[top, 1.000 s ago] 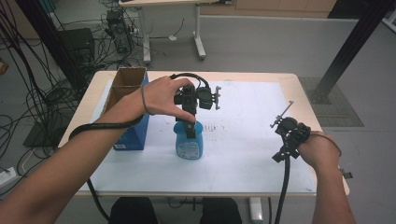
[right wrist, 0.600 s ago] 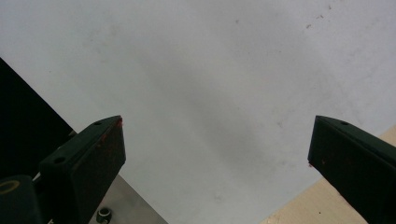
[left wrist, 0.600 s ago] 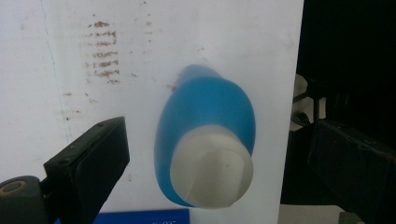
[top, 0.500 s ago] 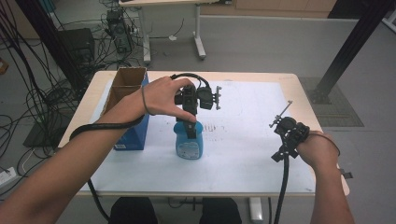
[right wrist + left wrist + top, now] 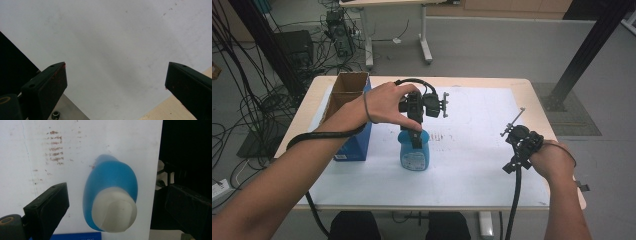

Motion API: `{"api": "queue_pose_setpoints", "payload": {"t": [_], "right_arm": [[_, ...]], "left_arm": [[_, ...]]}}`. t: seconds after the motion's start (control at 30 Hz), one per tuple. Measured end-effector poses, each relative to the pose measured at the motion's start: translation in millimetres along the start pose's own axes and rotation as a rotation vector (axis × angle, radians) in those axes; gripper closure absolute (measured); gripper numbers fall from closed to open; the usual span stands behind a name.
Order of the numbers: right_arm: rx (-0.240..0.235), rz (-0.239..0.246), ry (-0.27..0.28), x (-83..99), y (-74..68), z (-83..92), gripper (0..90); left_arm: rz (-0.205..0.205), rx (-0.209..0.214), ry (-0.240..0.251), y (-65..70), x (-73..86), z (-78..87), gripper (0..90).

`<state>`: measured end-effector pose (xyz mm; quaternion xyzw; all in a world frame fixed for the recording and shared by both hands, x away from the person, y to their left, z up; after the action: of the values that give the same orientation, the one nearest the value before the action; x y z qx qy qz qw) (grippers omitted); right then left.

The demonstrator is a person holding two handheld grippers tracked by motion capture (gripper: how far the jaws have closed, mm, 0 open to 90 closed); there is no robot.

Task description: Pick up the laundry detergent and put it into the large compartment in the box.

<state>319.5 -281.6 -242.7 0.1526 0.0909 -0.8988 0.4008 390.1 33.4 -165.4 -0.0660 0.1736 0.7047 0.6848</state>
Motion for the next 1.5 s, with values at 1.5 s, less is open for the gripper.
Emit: {"api": "queue_pose_setpoints", "payload": {"t": [1.5], "right_arm": [[-0.007,0.002,0.002,-0.6,0.0,-3.8,3.9]], "left_arm": [[-0.002,0.005,0.01,1.3,-0.7,1.5,5.6]]}}
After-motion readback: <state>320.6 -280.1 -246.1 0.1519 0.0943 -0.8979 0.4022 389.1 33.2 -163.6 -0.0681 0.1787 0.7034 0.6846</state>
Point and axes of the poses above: each handheld gripper's, and its own axes: z roughly backward along the jaws, x roughly out of its underside, y roughly to its right, the point moved 3 cm from there along -z, roughly forward along the jaws, and after that the axes turned 15 degrees about y, right-handed, at the moved point
